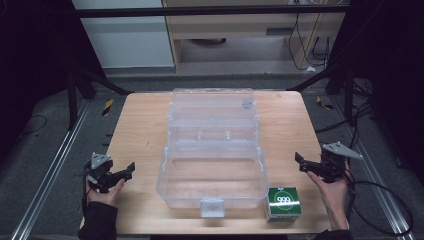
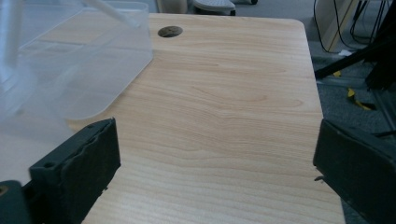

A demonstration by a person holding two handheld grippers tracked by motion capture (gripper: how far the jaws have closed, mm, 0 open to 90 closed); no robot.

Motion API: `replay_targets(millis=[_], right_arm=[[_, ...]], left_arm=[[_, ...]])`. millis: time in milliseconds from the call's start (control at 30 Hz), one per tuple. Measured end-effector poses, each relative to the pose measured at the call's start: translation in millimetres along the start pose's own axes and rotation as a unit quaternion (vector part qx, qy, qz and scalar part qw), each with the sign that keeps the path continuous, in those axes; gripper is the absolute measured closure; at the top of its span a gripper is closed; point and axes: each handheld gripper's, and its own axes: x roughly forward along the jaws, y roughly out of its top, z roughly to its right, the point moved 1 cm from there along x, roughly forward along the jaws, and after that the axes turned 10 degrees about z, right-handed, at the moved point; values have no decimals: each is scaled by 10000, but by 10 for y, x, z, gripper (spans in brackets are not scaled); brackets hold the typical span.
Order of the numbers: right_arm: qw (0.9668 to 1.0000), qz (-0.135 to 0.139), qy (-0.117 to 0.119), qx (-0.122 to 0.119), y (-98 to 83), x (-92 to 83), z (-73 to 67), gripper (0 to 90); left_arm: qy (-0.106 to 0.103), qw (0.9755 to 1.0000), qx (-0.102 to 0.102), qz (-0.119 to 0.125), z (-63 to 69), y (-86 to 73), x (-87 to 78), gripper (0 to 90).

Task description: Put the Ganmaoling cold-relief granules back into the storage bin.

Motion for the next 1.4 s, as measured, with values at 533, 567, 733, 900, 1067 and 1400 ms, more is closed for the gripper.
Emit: replay_targets(millis=[533,567,733,900,1067,1400], right_arm=[[9972,-208,636,-348,251,-207,-141,95],[9968,-204,670,-396,273,-220,-157,95],[9944,-167,849,-601,384,-300,-232,88],[9891,-296,1071,-968,472,-356,-312,73],[9839,-413,1354,-1089,539,-384,-362,60],[9656,-846,1813,-1663,593,-441,-453,47]], left_arm=[[-26,9998,141,-146,60,-35,27,165],[-34,9997,160,-182,66,-41,37,168],[-10,9996,205,-206,81,-51,52,173],[-16,9994,226,-250,86,-67,68,176],[-9,9994,247,-262,85,-71,70,181],[-41,9991,281,-313,97,-81,84,186]])
